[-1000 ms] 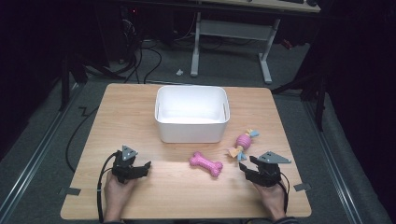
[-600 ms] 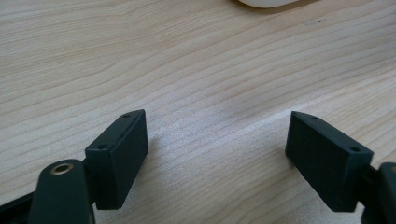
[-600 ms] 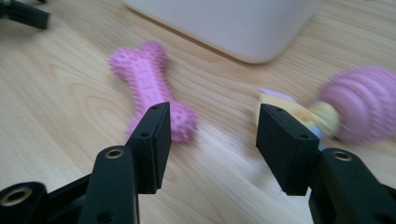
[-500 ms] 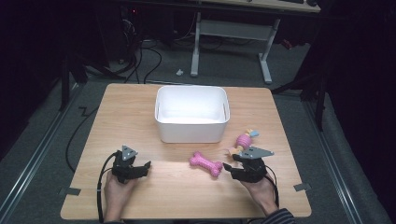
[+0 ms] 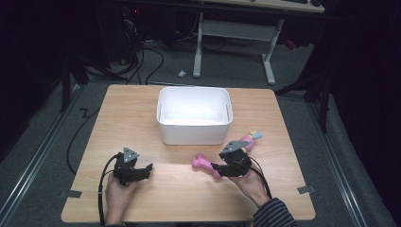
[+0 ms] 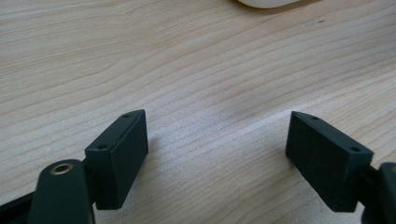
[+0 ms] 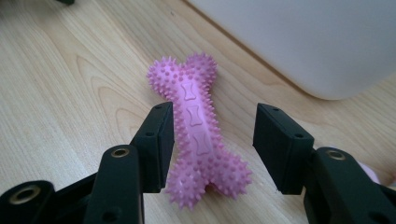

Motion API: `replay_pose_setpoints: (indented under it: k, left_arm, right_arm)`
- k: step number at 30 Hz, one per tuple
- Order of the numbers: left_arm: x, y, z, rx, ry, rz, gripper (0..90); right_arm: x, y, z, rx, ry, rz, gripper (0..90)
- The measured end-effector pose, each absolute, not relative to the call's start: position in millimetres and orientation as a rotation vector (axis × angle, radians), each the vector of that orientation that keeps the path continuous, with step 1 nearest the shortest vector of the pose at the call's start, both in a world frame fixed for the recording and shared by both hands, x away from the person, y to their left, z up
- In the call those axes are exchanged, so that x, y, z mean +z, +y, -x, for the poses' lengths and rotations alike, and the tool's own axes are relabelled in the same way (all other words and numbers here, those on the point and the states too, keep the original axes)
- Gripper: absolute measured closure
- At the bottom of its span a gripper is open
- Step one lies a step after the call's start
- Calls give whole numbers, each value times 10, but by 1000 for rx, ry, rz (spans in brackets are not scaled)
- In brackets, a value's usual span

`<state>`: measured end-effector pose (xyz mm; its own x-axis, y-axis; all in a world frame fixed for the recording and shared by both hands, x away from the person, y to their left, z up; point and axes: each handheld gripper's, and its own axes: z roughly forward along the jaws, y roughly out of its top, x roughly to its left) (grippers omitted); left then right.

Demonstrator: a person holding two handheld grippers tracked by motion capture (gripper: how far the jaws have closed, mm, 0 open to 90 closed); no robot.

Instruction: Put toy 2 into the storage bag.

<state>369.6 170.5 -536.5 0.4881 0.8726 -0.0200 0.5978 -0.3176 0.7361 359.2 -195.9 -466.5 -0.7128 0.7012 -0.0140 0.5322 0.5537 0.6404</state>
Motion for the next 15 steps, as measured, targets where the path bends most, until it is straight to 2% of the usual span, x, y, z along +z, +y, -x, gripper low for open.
replay_pose_setpoints:
  k: [15]
  left_arm:
    - [-5365, 1707, -3697, 503, 1208, -2037, 212]
  right_arm:
    - [-4742, -1696, -3822, 752, 2659, -968, 482]
